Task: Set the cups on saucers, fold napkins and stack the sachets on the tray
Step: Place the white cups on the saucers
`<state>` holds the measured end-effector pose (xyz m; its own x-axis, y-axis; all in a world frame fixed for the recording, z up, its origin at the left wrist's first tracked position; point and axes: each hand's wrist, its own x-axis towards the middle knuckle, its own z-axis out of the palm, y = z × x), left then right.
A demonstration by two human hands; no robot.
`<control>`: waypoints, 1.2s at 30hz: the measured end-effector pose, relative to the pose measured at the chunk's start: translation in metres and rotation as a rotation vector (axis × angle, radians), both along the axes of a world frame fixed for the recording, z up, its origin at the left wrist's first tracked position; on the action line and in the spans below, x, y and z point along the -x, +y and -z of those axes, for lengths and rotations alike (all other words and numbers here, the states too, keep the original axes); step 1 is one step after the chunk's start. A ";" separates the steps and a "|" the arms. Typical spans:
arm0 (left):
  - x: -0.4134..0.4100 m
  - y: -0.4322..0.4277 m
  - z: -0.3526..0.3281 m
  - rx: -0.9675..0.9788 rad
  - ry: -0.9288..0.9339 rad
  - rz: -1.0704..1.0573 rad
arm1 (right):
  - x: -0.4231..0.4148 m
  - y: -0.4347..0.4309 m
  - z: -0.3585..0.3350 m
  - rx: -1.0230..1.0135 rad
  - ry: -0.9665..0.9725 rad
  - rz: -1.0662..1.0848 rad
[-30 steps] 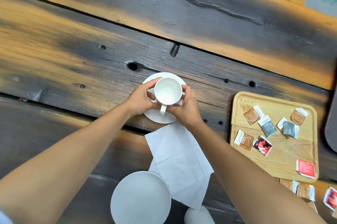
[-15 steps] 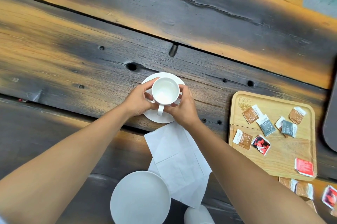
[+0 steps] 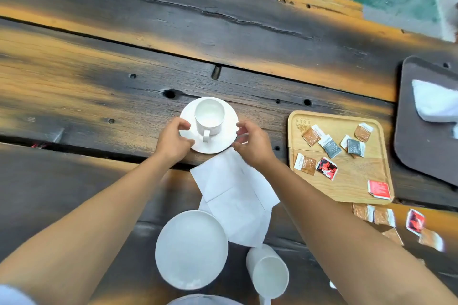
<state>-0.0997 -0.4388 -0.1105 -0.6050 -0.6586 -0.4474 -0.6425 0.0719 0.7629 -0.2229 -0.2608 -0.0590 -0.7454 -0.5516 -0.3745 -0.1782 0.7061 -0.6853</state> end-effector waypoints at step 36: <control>-0.153 0.317 -0.023 -0.051 -0.095 0.159 | -0.134 0.274 0.022 -0.171 -0.180 -0.295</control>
<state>0.0537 -0.1215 -0.0879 -0.6530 -0.5331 -0.5379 -0.6955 0.1410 0.7046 -0.0887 0.0136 -0.0813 -0.4776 -0.6512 -0.5898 -0.2787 0.7489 -0.6012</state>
